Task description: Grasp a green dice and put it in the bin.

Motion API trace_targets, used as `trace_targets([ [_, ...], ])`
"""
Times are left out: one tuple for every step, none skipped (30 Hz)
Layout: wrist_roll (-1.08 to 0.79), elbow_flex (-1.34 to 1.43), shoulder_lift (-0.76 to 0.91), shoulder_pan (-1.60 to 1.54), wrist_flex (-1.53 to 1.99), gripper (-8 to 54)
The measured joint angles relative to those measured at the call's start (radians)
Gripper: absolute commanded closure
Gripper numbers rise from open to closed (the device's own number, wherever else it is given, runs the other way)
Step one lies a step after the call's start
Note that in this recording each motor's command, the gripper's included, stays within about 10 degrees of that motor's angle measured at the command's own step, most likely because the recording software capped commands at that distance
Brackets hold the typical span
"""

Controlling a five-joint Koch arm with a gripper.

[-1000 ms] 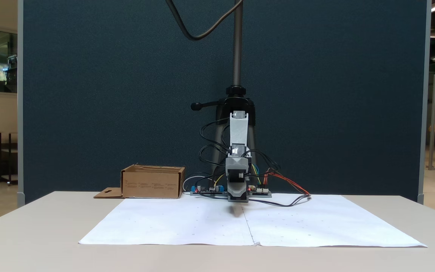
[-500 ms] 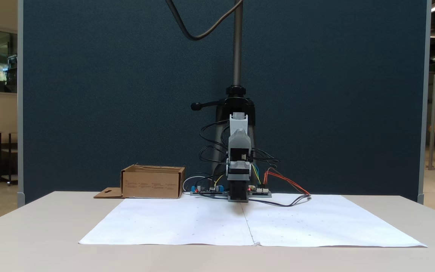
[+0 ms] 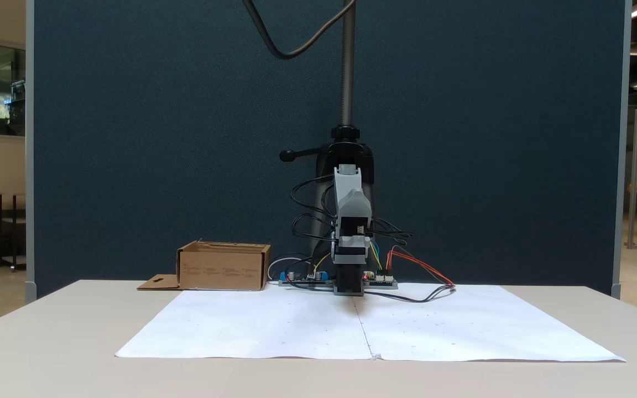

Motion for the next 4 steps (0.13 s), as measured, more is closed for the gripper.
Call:
trace_targets([
  [0.0, 0.0, 0.0, 0.0, 0.0, 0.4],
  [0.0, 0.0, 0.0, 0.0, 0.0, 0.4],
  [0.0, 0.002, 0.0, 0.0, 0.0, 0.4],
  [0.0, 0.002, 0.0, 0.0, 0.0, 0.4],
])
